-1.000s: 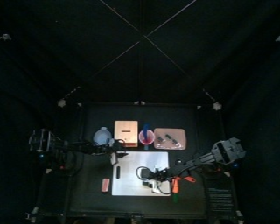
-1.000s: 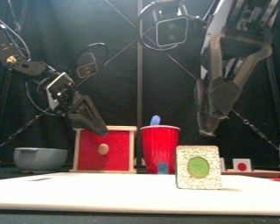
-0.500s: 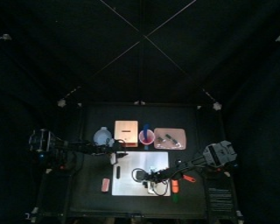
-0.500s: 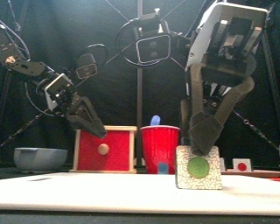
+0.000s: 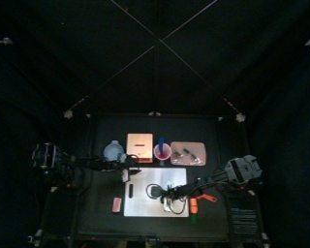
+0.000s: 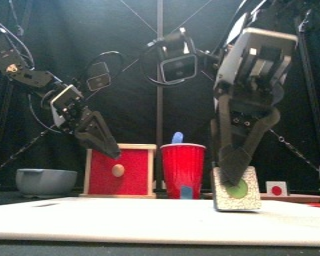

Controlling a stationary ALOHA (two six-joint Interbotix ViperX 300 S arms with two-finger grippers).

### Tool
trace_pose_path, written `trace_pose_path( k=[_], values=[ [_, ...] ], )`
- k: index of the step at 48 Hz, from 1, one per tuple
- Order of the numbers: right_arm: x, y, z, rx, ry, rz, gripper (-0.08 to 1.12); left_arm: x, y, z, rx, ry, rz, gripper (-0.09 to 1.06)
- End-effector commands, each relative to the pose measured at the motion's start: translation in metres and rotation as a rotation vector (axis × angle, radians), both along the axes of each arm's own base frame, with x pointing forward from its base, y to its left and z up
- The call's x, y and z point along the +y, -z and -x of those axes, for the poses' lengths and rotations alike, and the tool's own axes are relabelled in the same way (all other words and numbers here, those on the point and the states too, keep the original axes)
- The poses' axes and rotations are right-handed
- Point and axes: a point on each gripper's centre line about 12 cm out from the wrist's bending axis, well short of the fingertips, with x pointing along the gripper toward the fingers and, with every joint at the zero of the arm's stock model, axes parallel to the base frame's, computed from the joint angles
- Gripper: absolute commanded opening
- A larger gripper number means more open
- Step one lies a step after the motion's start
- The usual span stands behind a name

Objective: Place sushi on board then cut the sushi with the knife then place the pieces on the plate
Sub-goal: Place the 4 sushi pieces on the plate

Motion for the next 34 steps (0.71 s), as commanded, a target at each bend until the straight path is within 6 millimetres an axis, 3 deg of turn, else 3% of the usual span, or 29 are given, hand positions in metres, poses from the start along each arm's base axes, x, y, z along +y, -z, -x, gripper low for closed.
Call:
trace_pose_path(
  k=[1,12,18,26,34],
  values=[
    [-0.042,-0.038,0.024,-0.068,0.117,-0.001,0.61,0.001,-0.007,-0.005,-0.027,0.0,-0.006,0.68],
    [-0.126,-0.06,0.088,-0.026,0.369,0.078,0.61,0.0,-0.008,-0.006,-0.029,0.005,-0.007,0.68],
    [-0.164,-0.059,0.119,0.009,0.509,0.114,0.61,0.001,-0.009,-0.006,-0.033,0.003,-0.008,0.68],
    [-0.194,-0.041,0.145,0.049,0.64,0.111,0.61,0.001,-0.009,-0.006,-0.033,0.002,-0.009,0.68],
    [-0.207,-0.012,0.155,0.078,0.692,0.093,0.62,0.001,-0.011,-0.006,-0.038,0.001,-0.008,0.68]
  ],
)
